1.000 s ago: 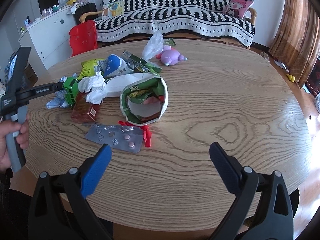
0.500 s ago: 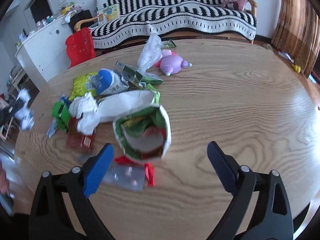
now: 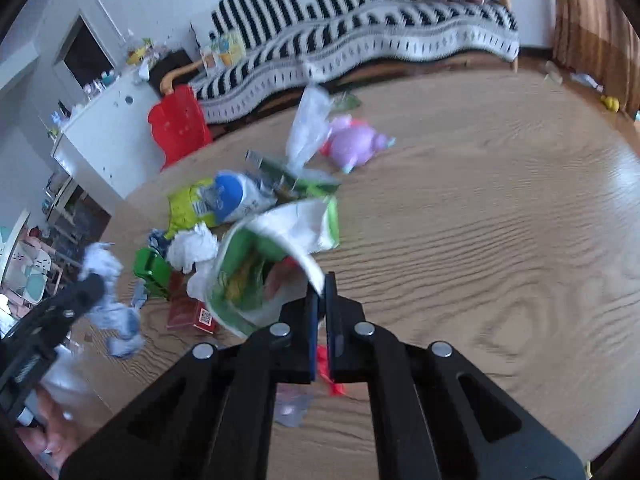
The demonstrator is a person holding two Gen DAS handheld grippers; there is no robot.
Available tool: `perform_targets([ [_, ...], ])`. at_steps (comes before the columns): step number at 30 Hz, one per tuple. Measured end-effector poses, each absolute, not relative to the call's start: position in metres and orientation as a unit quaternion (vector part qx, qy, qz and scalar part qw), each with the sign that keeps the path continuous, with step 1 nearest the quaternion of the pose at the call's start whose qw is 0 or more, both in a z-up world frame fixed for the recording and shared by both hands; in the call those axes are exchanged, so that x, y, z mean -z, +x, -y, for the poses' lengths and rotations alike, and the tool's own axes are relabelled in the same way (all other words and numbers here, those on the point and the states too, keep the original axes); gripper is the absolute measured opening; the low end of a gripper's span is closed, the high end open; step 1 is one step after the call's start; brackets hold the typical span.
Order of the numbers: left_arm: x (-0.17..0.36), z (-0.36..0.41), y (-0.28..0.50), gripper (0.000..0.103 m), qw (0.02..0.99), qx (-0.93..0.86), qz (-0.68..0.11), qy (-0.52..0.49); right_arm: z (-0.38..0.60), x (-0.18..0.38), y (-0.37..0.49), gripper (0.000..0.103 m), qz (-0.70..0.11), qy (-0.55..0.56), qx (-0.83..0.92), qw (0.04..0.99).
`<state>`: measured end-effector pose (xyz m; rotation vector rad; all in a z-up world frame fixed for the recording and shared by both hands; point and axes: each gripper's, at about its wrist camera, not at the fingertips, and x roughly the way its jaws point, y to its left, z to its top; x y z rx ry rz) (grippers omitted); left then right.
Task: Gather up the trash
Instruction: 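Grasp crumpled blue-white paper with left tool while right tool grasps green-white snack bag, then carry both items over the black bin and open both tools to drop them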
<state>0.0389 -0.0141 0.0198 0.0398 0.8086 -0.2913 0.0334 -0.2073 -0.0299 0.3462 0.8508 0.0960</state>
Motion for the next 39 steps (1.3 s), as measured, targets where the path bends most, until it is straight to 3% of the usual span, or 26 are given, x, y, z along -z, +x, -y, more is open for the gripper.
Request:
perform_targets([
  [9,-0.027,0.140,0.003,0.025,0.890,0.258,-0.373,0.040,0.350,-0.011,-0.088,0.004,-0.357,0.163,0.090,0.915],
  [14,-0.023,0.233,-0.043,0.025,0.856,0.355,-0.370,0.073,0.444,0.003,-0.178,0.004,-0.359,0.165,0.226,0.890],
  [23,0.024,0.397,-0.150,0.025,0.761,0.518,-0.369,0.125,0.569,0.095,-0.309,0.004,-0.429,0.211,0.377,0.793],
  [32,0.081,0.483,-0.195,0.025,0.709,0.560,-0.396,0.165,0.617,0.204,-0.348,0.004,-0.530,0.292,0.339,0.720],
  [39,0.104,0.510,-0.197,0.025,0.699,0.554,-0.418,0.173,0.629,0.204,-0.346,0.004,-0.517,0.329,0.340,0.714],
])
